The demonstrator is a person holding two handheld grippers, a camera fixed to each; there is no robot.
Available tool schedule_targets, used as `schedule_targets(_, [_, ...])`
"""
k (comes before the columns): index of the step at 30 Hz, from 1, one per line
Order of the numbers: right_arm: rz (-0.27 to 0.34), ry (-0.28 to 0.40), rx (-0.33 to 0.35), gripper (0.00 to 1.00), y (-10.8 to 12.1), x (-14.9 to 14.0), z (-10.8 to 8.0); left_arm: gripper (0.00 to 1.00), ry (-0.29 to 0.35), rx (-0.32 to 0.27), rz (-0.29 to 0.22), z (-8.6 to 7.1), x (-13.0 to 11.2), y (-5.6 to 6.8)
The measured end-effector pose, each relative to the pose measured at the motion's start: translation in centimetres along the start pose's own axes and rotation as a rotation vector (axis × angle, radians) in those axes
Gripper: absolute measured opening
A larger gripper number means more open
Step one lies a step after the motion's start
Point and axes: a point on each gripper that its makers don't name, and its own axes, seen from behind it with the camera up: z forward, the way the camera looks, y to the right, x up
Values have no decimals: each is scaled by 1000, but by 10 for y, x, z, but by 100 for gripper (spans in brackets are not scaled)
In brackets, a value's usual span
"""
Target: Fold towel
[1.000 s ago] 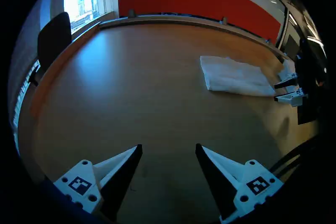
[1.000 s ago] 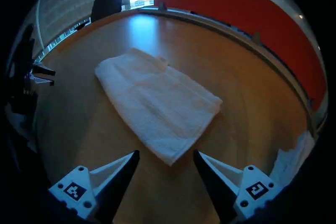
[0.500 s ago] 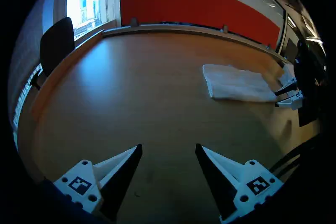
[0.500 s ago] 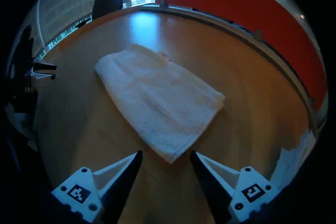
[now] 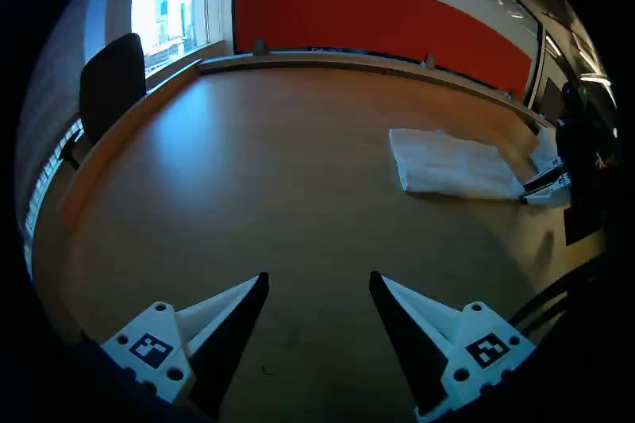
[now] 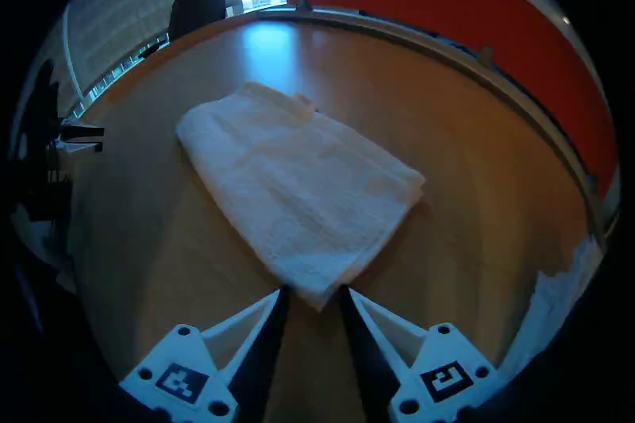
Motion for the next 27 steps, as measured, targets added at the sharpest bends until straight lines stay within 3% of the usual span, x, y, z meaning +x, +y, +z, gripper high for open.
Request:
schedule_targets(5, [25,3,15,14,-3,2,0,94,-1,-3,5,0,0,-1])
schedule_targets(8, [38,11,11,7,-1,4,0,94,-3,-1,5,0,1,-2])
schedule_targets(27, [47,36,-5,5,2,14,-3,94,-6,-3,7,-1,2,-3])
